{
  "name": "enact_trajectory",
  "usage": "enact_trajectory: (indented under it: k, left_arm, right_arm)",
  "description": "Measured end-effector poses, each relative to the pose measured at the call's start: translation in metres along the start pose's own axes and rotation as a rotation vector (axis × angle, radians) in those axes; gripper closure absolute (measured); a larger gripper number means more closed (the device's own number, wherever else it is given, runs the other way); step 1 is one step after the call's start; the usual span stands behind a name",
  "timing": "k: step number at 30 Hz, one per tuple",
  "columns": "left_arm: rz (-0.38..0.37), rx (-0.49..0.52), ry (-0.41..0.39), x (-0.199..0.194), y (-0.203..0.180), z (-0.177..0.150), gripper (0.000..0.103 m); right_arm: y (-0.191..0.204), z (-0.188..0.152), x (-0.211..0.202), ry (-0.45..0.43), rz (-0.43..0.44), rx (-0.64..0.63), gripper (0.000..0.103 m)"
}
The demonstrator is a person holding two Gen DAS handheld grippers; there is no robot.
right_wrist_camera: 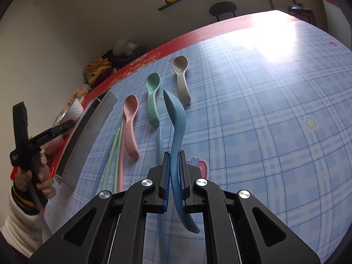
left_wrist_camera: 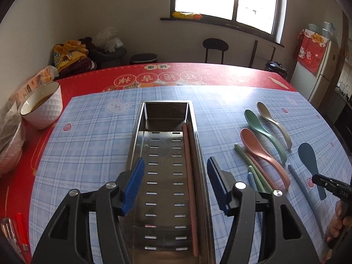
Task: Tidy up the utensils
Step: 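Carry the blue spoon over the steel tray with the right gripper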
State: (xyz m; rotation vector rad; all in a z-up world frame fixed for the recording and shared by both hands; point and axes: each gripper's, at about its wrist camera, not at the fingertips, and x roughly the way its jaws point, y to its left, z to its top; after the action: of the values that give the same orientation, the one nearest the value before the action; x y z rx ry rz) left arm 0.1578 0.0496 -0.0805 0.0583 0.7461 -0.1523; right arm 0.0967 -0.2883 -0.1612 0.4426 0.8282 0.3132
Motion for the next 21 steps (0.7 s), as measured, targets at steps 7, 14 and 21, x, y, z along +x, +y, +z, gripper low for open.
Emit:
enact_trajectory:
  k: [7, 14, 21]
  left_arm:
    - [0.073, 0.025, -0.101, -0.030, 0.020, -0.033, 0.014]
    - [0.138, -0.003, -0.154, -0.040, 0.045, -0.056, 0.006]
    - [0.133, -0.045, -0.222, -0.049, 0.055, -0.069, 0.006]
  right_arm:
    - [-0.002, 0.000, 0.001, -0.003, -0.011, 0.011, 0.095]
    - [-0.001, 0.000, 0.002, -0.009, -0.038, 0.024, 0.095]
    - [-0.008, 0.000, 0.002, -0.020, -0.054, 0.063, 0.095]
